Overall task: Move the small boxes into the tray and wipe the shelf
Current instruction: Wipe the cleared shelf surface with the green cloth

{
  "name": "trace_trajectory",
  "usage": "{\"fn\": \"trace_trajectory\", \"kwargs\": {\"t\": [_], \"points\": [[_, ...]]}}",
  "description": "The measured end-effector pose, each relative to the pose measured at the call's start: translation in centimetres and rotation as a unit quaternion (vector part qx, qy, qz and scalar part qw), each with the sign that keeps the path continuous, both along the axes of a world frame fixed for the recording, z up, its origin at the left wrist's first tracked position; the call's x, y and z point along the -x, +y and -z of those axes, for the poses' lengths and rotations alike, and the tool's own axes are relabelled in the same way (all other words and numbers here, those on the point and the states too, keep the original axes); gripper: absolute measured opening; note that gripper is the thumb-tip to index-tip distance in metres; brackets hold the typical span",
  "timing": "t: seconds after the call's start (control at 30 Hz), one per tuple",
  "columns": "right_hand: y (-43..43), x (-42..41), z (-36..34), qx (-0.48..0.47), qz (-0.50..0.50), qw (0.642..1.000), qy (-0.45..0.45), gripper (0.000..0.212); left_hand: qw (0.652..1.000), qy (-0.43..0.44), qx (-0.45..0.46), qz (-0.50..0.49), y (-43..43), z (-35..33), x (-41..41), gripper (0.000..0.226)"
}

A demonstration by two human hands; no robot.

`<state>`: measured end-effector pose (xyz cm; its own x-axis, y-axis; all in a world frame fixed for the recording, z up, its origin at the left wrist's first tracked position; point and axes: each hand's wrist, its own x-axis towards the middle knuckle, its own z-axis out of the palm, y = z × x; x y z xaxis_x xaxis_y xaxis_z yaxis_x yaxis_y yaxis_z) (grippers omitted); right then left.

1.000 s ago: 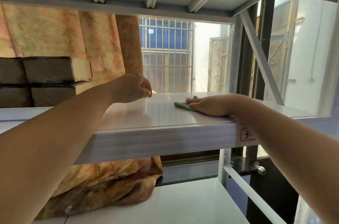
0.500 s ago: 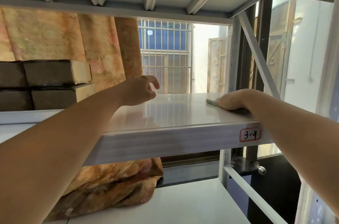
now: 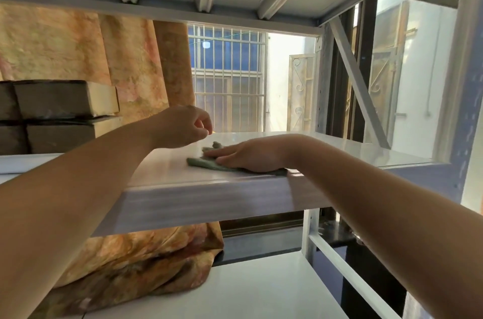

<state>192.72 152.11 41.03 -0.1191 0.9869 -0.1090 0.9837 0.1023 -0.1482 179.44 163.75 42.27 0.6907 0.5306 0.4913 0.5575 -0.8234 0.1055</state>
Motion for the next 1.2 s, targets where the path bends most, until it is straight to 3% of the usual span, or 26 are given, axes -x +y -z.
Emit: {"fn": "trace_trajectory", "kwargs": {"t": [0.23,0.4,0.57,0.73,0.87,0.97,1.1,1.2], "points": [[-3.1,-10.3,-0.1,-0.013,0.263,0.962,-0.073,0.059,1.0,-0.019,-0.011,-0.01,0.0,0.4,-0.5,0.018],[-2.1,-12.1,0.0,-0.028,0.338,0.938,-0.069,0.045,1.0,0.001,-0.002,-0.012,0.1,0.4,-0.4,0.016],[-1.9,-9.5,-0.5,-0.02,0.324,0.945,-0.037,0.062,1.0,-0.003,-0.011,0.004,-0.3,0.4,-1.0,0.017],[0.7,-3.3,-0.7,-0.036,0.168,0.981,-0.091,0.072,0.999,-0.031,-0.029,-0.002,-0.3,0.3,-1.2,0.017],[1.4,3.1,-0.4,-0.048,-0.026,0.997,-0.054,0.057,0.998,-0.065,-0.015,-0.017,0.1,0.0,-0.9,0.018],[0.1,3.9,-0.1,-0.078,-0.096,0.992,-0.01,0.044,0.998,-0.053,-0.009,-0.013,0.4,0.0,-0.5,0.017],[-2.2,1.0,-0.4,-0.069,-0.081,0.993,0.059,0.039,0.999,-0.049,-0.009,-0.009,0.7,0.2,-0.1,0.015],[-1.6,-3.8,-0.9,-0.085,0.07,0.994,-0.003,0.043,0.999,-0.05,-0.013,-0.006,0.3,0.4,-0.4,0.014]]}}
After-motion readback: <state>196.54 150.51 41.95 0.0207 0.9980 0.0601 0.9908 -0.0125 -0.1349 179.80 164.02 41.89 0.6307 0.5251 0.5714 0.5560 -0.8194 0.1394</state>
